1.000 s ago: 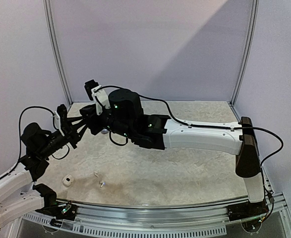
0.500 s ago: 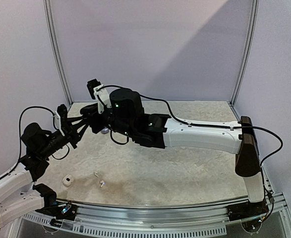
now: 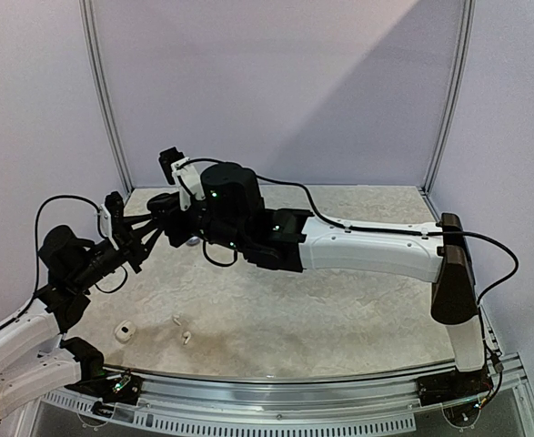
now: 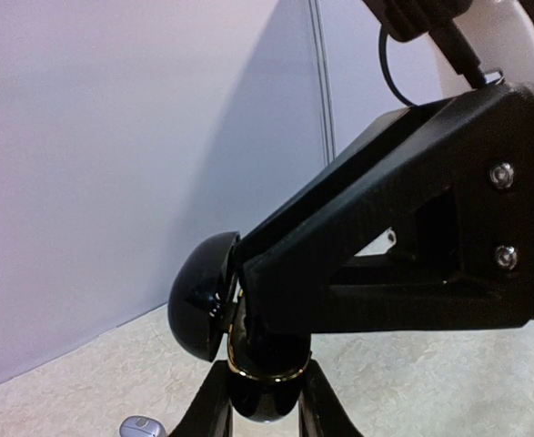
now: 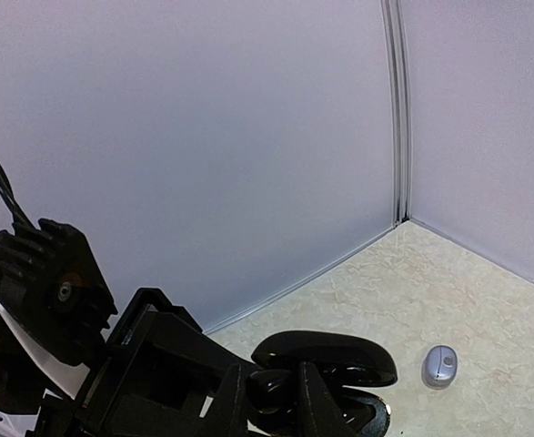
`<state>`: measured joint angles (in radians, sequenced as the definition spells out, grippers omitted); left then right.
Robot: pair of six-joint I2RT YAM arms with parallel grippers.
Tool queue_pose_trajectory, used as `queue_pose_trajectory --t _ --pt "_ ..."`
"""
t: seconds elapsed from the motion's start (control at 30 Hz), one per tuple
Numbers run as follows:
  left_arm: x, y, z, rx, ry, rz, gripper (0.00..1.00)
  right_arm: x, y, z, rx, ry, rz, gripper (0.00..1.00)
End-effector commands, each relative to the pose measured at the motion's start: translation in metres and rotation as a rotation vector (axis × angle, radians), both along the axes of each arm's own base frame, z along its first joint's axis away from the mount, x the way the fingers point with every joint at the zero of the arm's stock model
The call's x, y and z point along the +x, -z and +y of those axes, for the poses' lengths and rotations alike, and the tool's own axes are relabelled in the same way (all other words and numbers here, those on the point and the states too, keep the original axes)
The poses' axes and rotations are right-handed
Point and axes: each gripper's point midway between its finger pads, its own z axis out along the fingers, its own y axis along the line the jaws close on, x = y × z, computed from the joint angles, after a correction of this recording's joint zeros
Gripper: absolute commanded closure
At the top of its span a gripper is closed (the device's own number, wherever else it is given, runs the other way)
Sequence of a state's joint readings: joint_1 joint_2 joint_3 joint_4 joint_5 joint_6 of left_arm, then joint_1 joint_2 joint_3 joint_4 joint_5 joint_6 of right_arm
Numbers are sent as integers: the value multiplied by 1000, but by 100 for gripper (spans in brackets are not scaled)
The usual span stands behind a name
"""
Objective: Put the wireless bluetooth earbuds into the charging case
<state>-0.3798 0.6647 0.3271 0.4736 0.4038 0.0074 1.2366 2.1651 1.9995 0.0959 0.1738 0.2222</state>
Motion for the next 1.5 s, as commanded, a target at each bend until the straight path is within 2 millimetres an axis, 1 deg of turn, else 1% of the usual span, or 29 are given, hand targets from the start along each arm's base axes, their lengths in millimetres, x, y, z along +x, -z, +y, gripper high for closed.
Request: queue_pose_trajectory --t 0.0,0.03,0.13,0.27,0.37,0.6,0.77,0.97,1.0,1.17,1.23,1.33,1.4,1.43,1.47 --pt "-4 -8 0 -16 5 -30 100 8 47 4 -100 15 50 84" --pt "-4 -8 0 -16 4 -29 100 8 47 3 -100 19 53 81" --pt "-4 -7 0 -16 7 -29 100 11 46 2 -98 34 53 77" --pt "-4 -7 -1 -14 10 -26 100 13 46 -1 -103 52 48 75" --pt "-5 -6 -2 -10 20 -26 100 14 41 -1 -99 57 39 73" --pt "-5 -6 -3 -28 32 -4 100 18 36 -4 -114 79 18 61" --pt "-5 -5 -4 -37 40 12 100 19 24 -7 -109 90 -13 51" --pt "-4 -4 -5 -42 42 24 100 19 14 -10 -116 94 -52 42" --pt "-5 -3 -5 -43 43 24 100 18 19 -11 -139 90 -49 40" --pt "-3 -3 -4 -50 37 35 100 16 14 -12 -152 76 -72 34" --pt "-2 -3 -3 -55 30 42 100 11 8 -12 -150 47 -81 33" --pt "0 -1 -3 -54 22 54 100 -4 -7 -9 -157 -49 -104 33" --pt "2 2 -3 -47 17 64 100 -16 -27 -14 -147 -102 -126 33" --pt "3 3 -2 -42 12 71 100 -18 -33 -18 -147 -110 -134 33" --pt "4 5 -2 -35 4 74 100 -21 -46 -25 -134 -112 -144 33"
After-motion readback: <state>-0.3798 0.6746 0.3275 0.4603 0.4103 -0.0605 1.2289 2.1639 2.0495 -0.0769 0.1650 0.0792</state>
